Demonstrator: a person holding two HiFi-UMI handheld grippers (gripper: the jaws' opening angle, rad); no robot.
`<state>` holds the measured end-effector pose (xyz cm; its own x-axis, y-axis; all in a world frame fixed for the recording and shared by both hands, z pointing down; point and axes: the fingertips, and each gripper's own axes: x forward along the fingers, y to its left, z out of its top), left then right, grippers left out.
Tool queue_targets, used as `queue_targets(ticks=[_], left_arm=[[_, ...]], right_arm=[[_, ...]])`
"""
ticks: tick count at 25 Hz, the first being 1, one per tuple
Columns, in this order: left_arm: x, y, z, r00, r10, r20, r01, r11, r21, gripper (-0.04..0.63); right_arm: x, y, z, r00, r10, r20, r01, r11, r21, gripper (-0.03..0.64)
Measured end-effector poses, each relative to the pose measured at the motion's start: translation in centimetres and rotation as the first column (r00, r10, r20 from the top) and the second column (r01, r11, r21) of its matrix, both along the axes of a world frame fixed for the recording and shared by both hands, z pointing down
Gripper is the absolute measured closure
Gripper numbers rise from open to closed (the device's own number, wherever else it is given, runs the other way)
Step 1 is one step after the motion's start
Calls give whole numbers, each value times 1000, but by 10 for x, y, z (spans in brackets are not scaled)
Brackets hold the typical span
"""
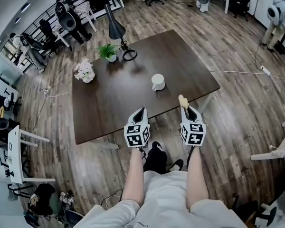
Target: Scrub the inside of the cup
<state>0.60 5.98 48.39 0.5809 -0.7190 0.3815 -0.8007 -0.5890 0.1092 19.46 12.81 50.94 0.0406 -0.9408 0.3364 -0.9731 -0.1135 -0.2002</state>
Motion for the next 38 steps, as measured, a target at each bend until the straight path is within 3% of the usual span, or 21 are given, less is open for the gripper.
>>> queue_targets(ticks=[6,9,19,24,33,38], left_arm=[[-26,-21,20,998,-51,42,51,999,-2,595],[-18,-39,27,998,-47,36,48,999,-17,595],[111,-101,36,997,67,-37,-69,996,-51,595],[140,-140,32,996,77,-39,-79,996,-50,595],[110,-220,37,999,26,-34,-27,998,-52,595],[76,-235,51,998,-31,-46,28,997,-73,595]], right_arm=[[-1,-24,22,999,-6,32,7,1000,-26,518],[2,-35,24,1000,-15,10,15,999,-40,518],[92,-77,19,997,22,-70,-28,996,-89,518],[126,-110,16,998,13,-54,-19,994,-108,518],[101,-218,32,990,-136,-48,128,981,-143,517],[90,-255,42,987,-159,-37,152,977,-146,517]])
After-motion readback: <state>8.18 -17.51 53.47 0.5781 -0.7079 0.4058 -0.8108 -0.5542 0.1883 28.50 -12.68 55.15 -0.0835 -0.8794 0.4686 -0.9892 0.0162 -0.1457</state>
